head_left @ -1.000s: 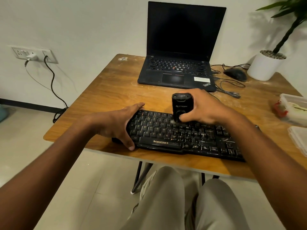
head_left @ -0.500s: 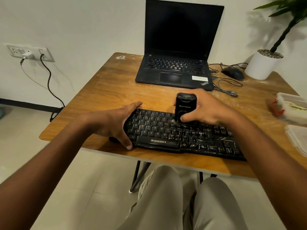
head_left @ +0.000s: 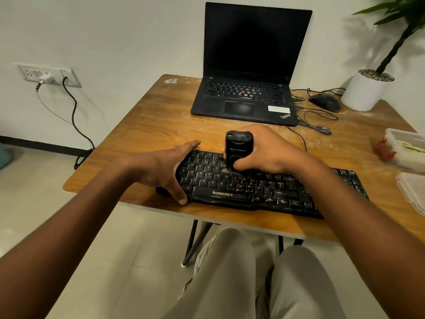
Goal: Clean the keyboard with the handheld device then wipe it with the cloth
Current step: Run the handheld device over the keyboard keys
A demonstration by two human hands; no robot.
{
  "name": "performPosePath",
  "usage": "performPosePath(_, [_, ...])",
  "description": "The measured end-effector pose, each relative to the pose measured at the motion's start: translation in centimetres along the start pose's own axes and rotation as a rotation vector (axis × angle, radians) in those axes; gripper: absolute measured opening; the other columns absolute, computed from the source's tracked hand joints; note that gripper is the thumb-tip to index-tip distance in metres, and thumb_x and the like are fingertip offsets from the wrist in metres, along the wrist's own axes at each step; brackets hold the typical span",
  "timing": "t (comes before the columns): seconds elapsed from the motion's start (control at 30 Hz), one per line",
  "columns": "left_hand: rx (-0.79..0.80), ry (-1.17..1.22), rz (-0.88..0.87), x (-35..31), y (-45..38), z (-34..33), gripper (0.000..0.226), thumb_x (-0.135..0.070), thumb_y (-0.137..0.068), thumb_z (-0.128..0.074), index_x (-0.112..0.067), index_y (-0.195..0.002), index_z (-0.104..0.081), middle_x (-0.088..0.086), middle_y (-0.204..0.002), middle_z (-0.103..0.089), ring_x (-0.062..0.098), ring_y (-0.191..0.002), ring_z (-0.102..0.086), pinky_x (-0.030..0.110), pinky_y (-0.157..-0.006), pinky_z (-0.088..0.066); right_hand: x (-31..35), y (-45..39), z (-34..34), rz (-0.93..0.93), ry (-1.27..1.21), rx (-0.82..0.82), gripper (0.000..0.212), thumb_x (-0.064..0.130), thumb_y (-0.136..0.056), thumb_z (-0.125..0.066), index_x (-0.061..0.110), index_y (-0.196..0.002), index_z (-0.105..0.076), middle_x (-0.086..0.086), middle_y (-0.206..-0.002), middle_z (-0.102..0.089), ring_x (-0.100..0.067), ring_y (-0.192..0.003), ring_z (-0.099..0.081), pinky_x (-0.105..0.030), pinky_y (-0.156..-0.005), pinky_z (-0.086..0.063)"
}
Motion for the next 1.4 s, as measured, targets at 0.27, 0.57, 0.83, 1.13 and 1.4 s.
performPosePath(0.27, [-0.005,0.01,-0.005,-0.1,0.1,-0.1,0.151,-0.025,-0.054,-0.101,-0.052,-0.157,0.007,-0.007,-0.161,-0.027,0.013,-0.135,-0.035,0.038,-0.116,-0.037,1.7,-0.8,-0.3,0.037,-0.07,-0.095,0.038,0.013,-0.069,-0.085,0.023,-0.104,-0.071,-0.001,-0.096,-0.075,-0.023,-0.085,-0.073,-0.043,-0.07,-0.063])
performPosePath(0.57, [-0.002,0.004,-0.011,-0.3,-0.1,-0.1,0.152,-0.024,-0.055,-0.1,-0.049,-0.158,0.008,-0.005,-0.163,-0.024,0.012,-0.132,-0.033,0.038,-0.117,-0.035,0.1,1.2,1.1,-0.022,0.083,0.033,0.038,0.011,-0.07,-0.088,0.022,-0.1,-0.068,0.002,-0.096,-0.073,-0.02,-0.091,-0.071,-0.044,-0.082,-0.061])
performPosePath(0.83, [0.0,0.006,-0.013,0.0,-0.2,0.0,0.153,-0.024,-0.054,-0.1,-0.05,-0.158,0.009,-0.005,-0.161,-0.026,0.015,-0.133,-0.038,0.036,-0.112,-0.04,1.4,1.2,-0.8,0.076,-0.239,-0.148,0.059,0.005,-0.07,-0.088,0.027,-0.115,-0.057,0.008,-0.103,-0.065,-0.007,-0.09,-0.066,-0.021,-0.068,-0.059])
performPosePath(1.13, [0.003,-0.009,-0.016,0.2,-0.5,-0.1,0.154,-0.027,-0.052,-0.101,-0.051,-0.157,0.009,-0.006,-0.162,-0.025,0.015,-0.134,-0.037,0.037,-0.114,-0.04,0.2,-1.5,-2.5,0.102,-0.169,-0.24,0.063,0.012,-0.073,-0.087,0.032,-0.123,-0.054,0.014,-0.108,-0.065,-0.008,-0.102,-0.064,-0.023,-0.08,-0.058])
performPosePath(1.4, [-0.004,-0.003,-0.017,0.1,-0.3,-0.1,0.153,-0.024,-0.054,-0.101,-0.05,-0.158,0.009,-0.005,-0.161,-0.027,0.016,-0.134,-0.039,0.036,-0.112,-0.042,0.8,0.5,-2.6,0.156,-0.205,-0.167,0.058,0.01,-0.075,-0.086,0.033,-0.118,-0.055,0.017,-0.105,-0.064,0.004,-0.096,-0.062,-0.012,-0.076,-0.053])
Point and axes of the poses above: each hand's wrist, its own y-axis away from the middle knuckle, its own z-axis out of the back of the hand, x = y × z, the point moved 2 cm from there along -y, towards the middle knuckle
